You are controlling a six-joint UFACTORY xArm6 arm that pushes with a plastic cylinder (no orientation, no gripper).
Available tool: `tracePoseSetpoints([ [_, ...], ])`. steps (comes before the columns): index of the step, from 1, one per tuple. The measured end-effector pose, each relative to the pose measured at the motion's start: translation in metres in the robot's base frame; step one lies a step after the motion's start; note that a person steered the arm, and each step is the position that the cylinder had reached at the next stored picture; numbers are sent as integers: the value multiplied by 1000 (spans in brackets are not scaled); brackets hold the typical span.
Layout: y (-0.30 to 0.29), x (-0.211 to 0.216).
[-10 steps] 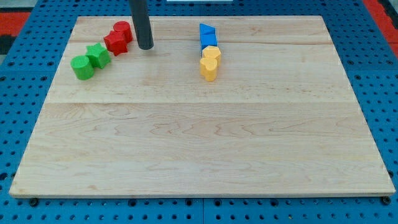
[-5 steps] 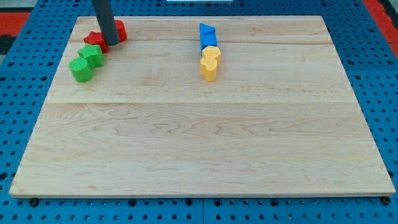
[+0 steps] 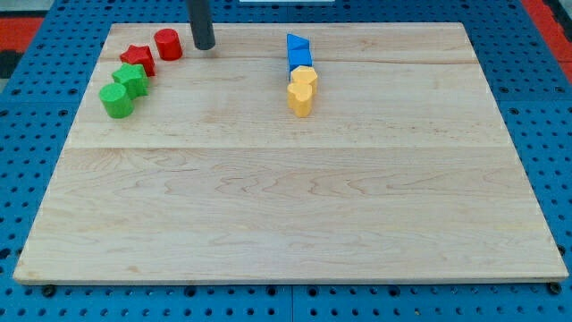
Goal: Place the red circle above to the red star
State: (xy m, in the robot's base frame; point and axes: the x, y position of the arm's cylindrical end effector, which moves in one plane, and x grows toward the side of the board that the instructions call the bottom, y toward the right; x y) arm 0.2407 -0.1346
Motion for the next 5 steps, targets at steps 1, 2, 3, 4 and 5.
tracePoseSetpoints([
  [1, -17, 0],
  [2, -38, 0],
  [3, -49, 0],
  [4, -49, 0],
  [5, -52, 0],
])
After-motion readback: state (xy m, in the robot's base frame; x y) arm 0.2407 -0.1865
